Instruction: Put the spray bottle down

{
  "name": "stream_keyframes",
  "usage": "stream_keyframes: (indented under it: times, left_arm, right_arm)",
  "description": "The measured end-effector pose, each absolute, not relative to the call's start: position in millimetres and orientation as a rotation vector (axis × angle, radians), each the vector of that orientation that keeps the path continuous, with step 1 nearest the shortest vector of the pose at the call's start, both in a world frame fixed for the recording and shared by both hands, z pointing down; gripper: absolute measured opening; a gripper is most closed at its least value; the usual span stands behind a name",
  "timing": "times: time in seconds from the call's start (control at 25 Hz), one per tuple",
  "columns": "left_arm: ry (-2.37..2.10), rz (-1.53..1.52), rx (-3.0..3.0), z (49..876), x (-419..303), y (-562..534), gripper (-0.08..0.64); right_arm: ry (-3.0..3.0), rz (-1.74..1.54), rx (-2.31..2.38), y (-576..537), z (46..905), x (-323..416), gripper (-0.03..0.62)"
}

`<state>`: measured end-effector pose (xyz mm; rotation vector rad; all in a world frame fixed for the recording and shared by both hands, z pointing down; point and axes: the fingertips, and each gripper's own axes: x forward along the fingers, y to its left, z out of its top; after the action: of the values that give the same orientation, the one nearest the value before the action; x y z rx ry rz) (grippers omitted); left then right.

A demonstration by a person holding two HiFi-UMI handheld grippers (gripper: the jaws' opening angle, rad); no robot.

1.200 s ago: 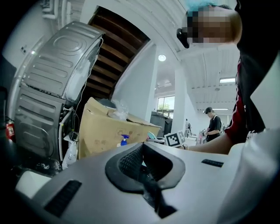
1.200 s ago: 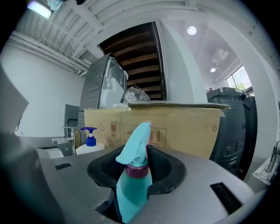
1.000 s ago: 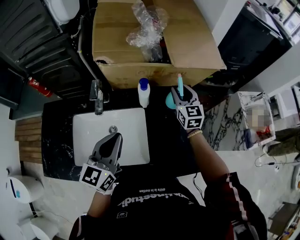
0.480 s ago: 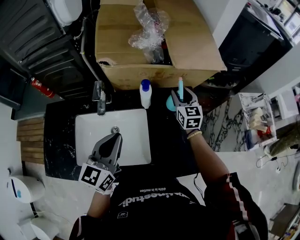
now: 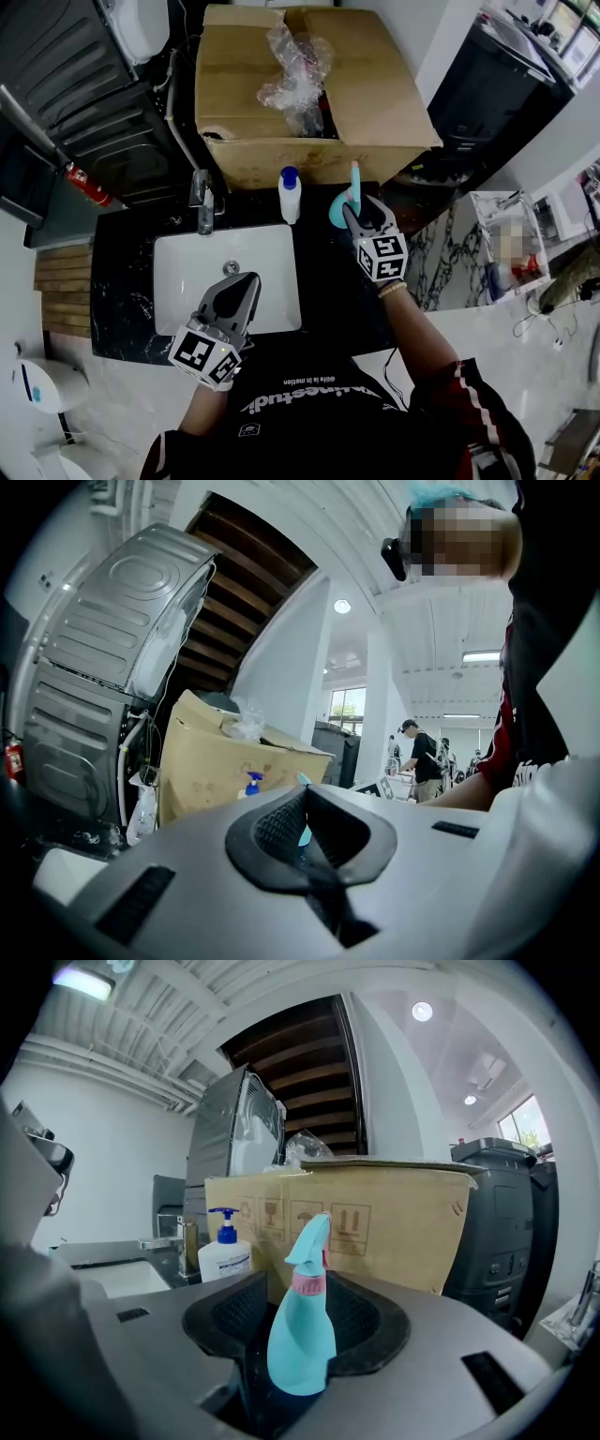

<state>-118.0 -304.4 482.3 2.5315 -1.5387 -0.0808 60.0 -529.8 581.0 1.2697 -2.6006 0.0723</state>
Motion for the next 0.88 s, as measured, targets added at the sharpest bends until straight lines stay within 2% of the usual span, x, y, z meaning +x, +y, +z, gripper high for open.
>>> stream_keyframes:
  times: [0.24,0.48,0.6,0.88]
  left_arm:
    - [-1.518,-0.104,2.560,477,-114,-295,0.015]
    - [-1.496,-0.117,2.603,472,-118,-283,0.015]
    - [-1.494,-0.125,2.606,465,-123,-278,0.015]
    - [-1.470,-0.057,2.733,443,-127,-273,0.015]
  right_arm:
    - [-2.607,0.108,1.289,-489,577,68,0.200]
    - [-2.708,0.073,1.278,-441,541,54,0.082]
    - [-2.780,0.025,1.262,-416,514,42,0.048]
    - [-3.034,0.014,0.972,-344,446,-15,0.038]
